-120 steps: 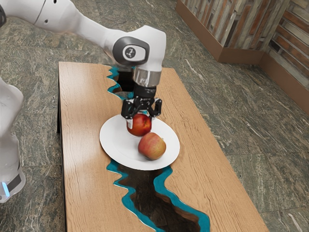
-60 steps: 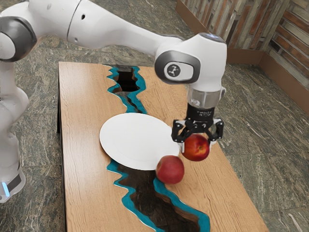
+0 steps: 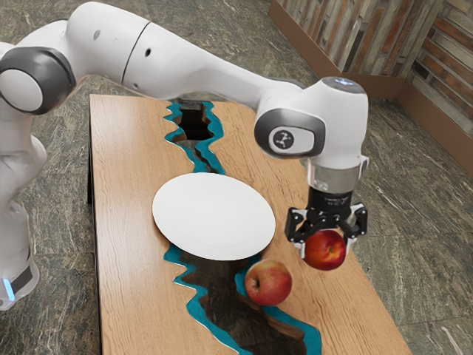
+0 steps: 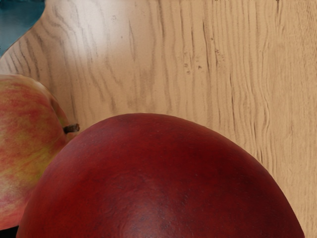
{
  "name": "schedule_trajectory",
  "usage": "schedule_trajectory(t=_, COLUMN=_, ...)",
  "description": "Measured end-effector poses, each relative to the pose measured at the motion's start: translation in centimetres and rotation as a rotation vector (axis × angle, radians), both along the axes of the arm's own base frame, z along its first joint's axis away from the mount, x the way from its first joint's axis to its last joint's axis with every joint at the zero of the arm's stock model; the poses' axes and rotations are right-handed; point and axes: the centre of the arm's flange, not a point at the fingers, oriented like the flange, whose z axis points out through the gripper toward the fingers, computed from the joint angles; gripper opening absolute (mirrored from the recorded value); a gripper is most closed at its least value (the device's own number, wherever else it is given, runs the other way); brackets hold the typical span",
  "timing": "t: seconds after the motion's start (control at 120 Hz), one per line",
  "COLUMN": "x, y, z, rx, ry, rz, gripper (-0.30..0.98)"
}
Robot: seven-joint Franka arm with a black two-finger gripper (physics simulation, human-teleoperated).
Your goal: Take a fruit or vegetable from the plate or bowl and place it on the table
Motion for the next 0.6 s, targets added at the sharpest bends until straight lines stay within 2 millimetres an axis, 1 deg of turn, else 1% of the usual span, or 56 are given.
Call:
schedule_trajectory(t=0.175, x=0.4, y=0.9, z=-0.1, rx=-0.029, ry=0.012, rz=0.036, gripper=0.66)
schedule_trajectory(t=0.325, x=0.5, y=1.1, z=-0.3, rx=-0.037, ry=0.017, rz=0.047, gripper=0.68)
schedule_trajectory(t=0.35, x=0.7, y=1.8, z=-0.7, rx=-0.03, ry=0.024, rz=0.06, gripper=0.68)
schedule_trajectory(t=0.375, x=1.2, y=3.4, z=-1.6, rx=-0.022, ry=0.038, rz=0.089, gripper=0.68)
schedule_trajectory(t=0.4, x=1.5, y=5.0, z=-1.5, rx=-0.025, ry=0.04, rz=0.117, gripper=0.68)
schedule_trajectory(t=0.442, x=1.5, y=6.7, z=0.1, rx=-0.045, ry=0.022, rz=0.152, gripper=0.68)
schedule_trajectory(t=0.467, x=1.2, y=7.3, z=1.5, rx=-0.058, ry=0.014, rz=0.168, gripper=0.68)
schedule_trajectory(t=0.542, x=0.2, y=8.2, z=6.4, rx=-0.088, ry=0.005, rz=0.223, gripper=0.68)
schedule_trajectory(t=0.575, x=0.0, y=9.2, z=8.4, rx=-0.094, ry=0.008, rz=0.261, gripper=0.68)
schedule_trajectory(t=0.6, x=0.2, y=10.2, z=9.3, rx=-0.101, ry=0.016, rz=0.298, gripper=0.69)
